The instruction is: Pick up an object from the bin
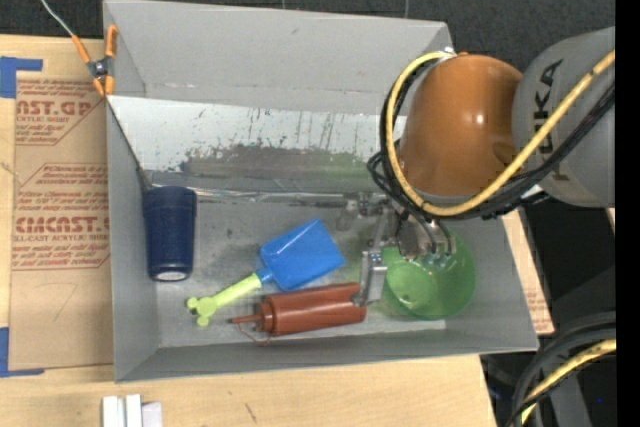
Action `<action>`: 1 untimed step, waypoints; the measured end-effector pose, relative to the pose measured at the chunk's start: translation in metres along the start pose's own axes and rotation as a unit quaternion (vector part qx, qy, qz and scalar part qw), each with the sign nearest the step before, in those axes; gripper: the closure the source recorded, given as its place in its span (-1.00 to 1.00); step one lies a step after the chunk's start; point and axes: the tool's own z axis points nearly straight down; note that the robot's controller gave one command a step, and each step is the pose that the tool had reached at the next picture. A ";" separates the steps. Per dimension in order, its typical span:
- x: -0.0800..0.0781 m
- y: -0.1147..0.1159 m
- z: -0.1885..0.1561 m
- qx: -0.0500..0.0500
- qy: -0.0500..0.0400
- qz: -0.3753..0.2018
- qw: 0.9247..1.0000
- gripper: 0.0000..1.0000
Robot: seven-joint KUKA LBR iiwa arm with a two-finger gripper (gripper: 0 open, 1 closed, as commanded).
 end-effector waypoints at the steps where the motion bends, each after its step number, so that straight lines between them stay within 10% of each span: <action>1: -0.002 0.000 -0.004 0.000 -0.004 0.000 1.000 -1.00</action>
Offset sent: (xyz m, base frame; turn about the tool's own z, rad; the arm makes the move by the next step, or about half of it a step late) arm -0.0097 0.0293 -0.1196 0.0911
